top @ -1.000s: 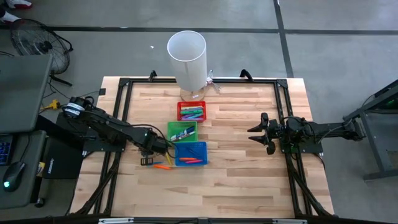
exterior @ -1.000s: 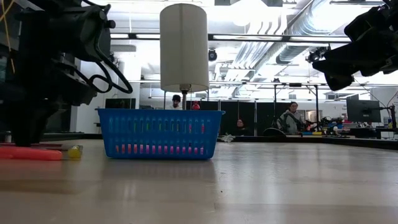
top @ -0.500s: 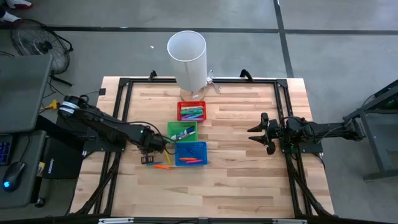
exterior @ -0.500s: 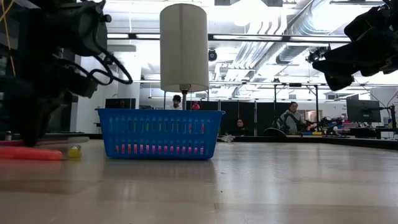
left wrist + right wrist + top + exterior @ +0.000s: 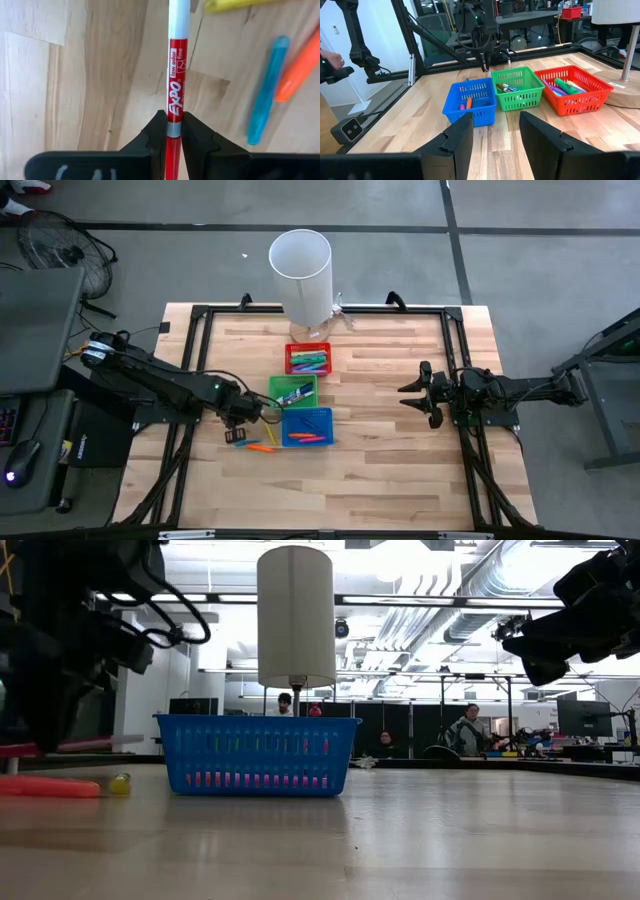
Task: Pick & Place Markers
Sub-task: Put the white and red marker pen into the green bin
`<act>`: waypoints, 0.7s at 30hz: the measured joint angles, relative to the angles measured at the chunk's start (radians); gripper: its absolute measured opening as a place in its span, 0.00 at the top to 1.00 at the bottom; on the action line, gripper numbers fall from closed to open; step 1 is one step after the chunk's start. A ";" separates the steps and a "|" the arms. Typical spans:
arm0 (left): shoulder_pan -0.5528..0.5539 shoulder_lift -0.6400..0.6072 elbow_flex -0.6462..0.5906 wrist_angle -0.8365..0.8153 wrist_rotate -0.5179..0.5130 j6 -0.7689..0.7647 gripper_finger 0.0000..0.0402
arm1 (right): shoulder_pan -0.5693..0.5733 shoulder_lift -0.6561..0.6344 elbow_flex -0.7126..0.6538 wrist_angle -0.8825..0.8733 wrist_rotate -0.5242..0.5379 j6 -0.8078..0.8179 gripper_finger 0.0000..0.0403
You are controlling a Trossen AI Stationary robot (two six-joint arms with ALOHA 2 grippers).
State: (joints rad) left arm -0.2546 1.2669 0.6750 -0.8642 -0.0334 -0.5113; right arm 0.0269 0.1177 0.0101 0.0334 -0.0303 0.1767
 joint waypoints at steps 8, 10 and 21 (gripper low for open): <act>0.035 -0.052 0.022 0.000 0.026 -0.039 0.91 | 0.000 0.000 0.000 0.000 0.000 0.000 0.63; 0.058 -0.052 0.049 -0.003 0.030 -0.040 0.91 | 0.000 0.000 0.000 0.000 0.000 -0.001 0.63; 0.187 -0.025 0.240 -0.003 0.024 0.008 0.91 | 0.000 0.000 0.000 0.000 0.000 0.000 0.63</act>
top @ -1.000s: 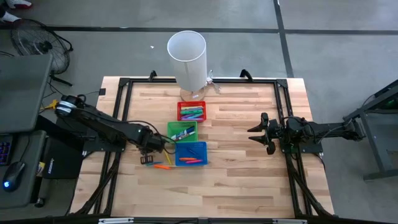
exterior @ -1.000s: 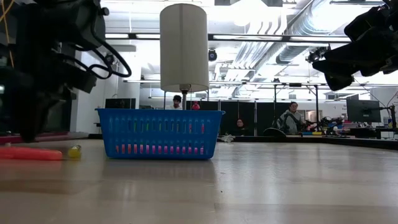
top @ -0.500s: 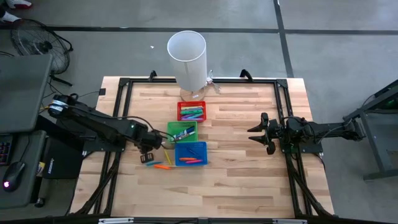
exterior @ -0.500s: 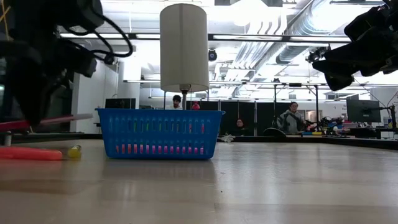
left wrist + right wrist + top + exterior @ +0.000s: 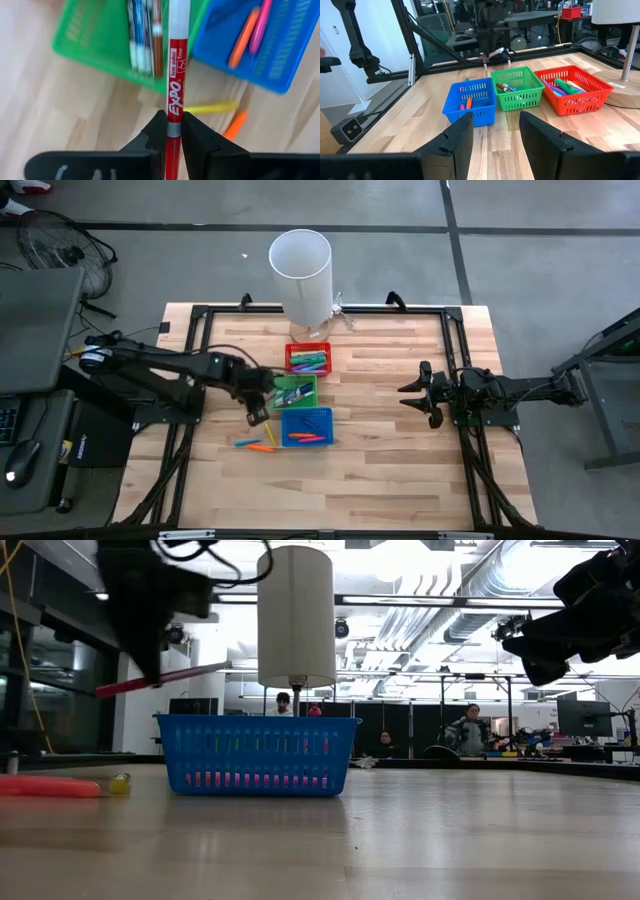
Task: Pick & Place Markers
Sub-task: Put the white and red marker pen into the green bin
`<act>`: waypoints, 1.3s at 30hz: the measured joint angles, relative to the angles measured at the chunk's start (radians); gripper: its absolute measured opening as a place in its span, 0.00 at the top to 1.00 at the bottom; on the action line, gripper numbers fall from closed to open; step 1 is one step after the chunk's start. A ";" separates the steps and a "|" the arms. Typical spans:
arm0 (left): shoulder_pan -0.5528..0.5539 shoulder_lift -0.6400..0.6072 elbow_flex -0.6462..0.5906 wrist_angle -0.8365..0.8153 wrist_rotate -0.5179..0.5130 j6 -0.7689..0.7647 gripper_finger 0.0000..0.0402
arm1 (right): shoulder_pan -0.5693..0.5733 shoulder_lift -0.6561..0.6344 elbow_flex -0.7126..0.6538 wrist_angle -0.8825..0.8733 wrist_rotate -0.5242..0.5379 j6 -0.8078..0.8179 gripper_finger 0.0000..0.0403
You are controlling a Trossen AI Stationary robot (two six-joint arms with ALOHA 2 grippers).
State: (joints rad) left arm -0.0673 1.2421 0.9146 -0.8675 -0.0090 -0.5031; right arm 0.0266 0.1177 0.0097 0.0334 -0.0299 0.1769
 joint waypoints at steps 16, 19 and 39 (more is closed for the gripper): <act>0.122 0.336 0.327 -0.048 0.003 0.082 0.91 | 0.000 0.000 0.000 0.000 0.000 0.000 0.63; 0.133 0.384 0.366 -0.103 -0.007 0.084 0.91 | 0.000 0.000 0.000 0.000 0.000 0.000 0.63; 0.133 0.515 0.384 -0.136 -0.099 0.089 0.91 | 0.000 0.000 0.000 0.000 0.000 0.000 0.63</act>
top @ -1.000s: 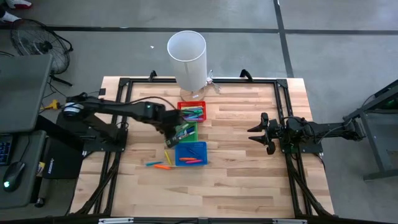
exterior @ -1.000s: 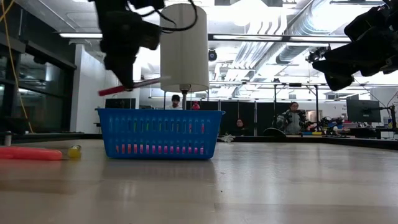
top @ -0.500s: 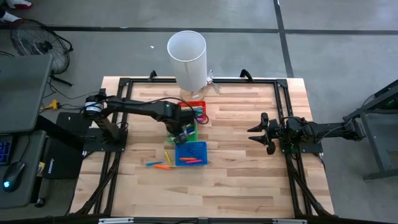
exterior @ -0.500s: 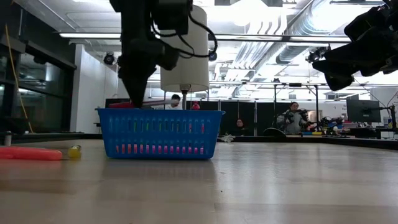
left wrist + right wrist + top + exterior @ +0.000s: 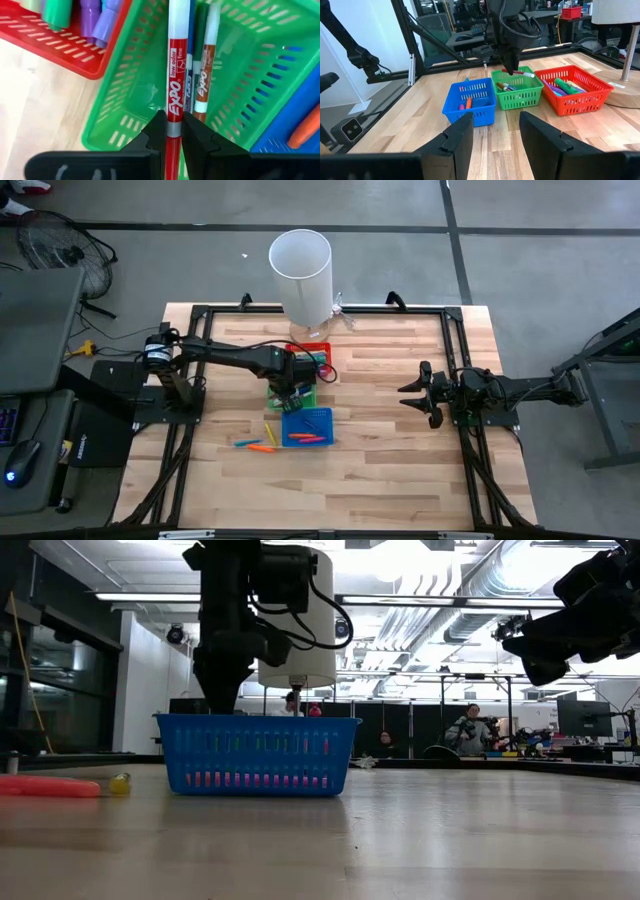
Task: Pick & Place Markers
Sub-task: Put the white and red marker pen into the green bin, then put the blue pen into the blue bin
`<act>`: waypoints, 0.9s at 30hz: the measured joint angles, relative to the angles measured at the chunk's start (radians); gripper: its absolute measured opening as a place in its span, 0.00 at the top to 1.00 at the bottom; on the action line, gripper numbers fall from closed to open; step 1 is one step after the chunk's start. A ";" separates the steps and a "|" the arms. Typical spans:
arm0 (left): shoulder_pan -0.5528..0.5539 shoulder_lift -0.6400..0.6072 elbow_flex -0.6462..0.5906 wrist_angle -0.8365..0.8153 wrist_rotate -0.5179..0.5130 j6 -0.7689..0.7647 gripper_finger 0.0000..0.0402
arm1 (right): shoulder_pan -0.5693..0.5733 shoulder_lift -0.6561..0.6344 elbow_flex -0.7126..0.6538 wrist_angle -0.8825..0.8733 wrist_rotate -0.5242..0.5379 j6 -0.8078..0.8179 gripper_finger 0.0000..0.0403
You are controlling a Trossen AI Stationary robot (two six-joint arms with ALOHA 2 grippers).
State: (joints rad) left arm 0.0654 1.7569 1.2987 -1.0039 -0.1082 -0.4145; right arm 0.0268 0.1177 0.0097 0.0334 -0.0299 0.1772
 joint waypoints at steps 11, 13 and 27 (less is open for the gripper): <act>0.000 0.000 0.000 0.007 0.028 0.010 0.88 | 0.000 0.000 0.000 0.000 0.000 -0.001 0.63; 0.000 0.000 0.000 0.008 0.029 0.018 0.86 | 0.000 0.000 0.000 0.000 0.000 0.000 0.63; 0.000 0.000 0.000 0.011 0.054 0.018 0.83 | 0.000 0.000 0.000 0.000 0.000 0.000 0.63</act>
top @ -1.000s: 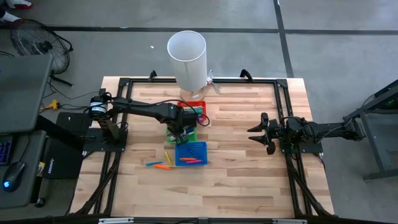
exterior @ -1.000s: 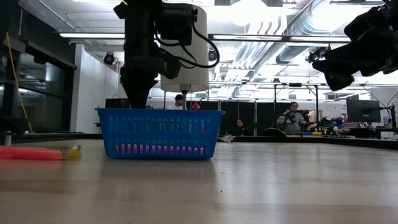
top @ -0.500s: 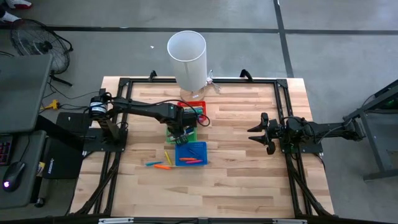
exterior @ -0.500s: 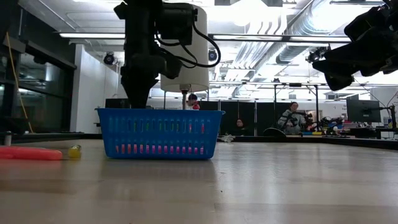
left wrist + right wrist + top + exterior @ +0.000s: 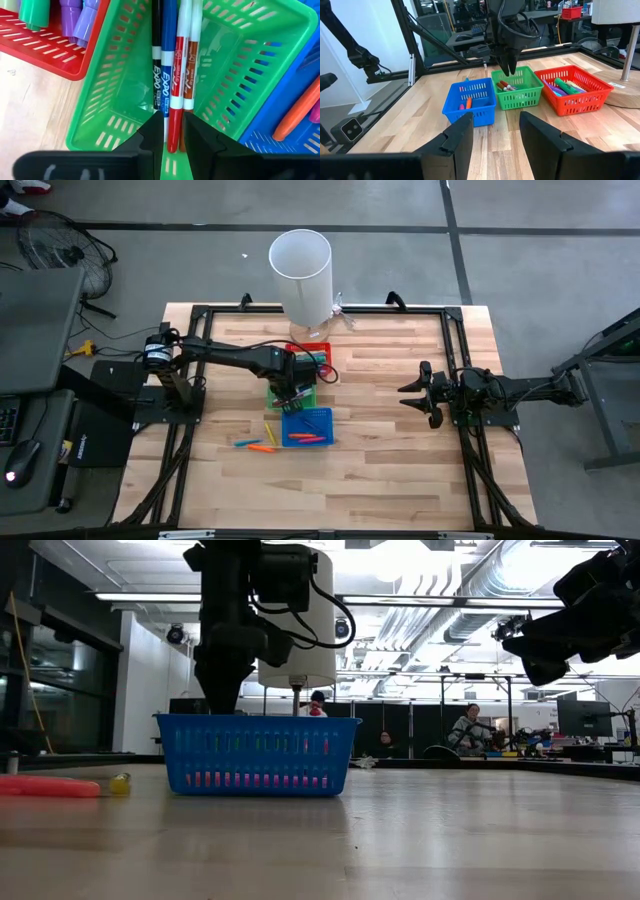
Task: Pick & Place Markers
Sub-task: Put the blue pen into the blue bin
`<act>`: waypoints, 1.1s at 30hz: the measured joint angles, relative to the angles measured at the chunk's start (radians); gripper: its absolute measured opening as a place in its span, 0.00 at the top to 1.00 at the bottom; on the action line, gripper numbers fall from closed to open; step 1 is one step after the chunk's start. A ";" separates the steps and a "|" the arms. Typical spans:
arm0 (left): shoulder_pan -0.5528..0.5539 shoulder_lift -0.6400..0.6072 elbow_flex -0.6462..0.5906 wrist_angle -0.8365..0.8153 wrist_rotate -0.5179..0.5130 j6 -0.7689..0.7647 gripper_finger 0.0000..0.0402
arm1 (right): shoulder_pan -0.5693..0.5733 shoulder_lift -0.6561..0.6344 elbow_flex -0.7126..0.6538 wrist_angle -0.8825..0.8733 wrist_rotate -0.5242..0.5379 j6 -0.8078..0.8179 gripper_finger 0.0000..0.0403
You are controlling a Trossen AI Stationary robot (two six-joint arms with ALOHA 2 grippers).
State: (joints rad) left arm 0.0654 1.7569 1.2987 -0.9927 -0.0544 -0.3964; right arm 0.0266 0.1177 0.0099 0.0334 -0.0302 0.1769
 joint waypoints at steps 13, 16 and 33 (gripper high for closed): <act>0.000 -0.002 0.040 -0.036 0.093 -0.133 0.83 | 0.000 0.000 0.000 0.000 0.000 -0.001 0.63; -0.008 -0.002 0.067 -0.067 0.085 -0.149 0.83 | 0.000 0.000 0.000 0.000 0.000 0.000 0.63; -0.121 -0.074 0.083 -0.243 0.000 -0.206 0.83 | 0.000 0.000 0.000 0.000 0.000 -0.001 0.63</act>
State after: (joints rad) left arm -0.0559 1.6828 1.3818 -1.2355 -0.0548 -0.6019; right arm 0.0269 0.1177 0.0097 0.0334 -0.0299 0.1761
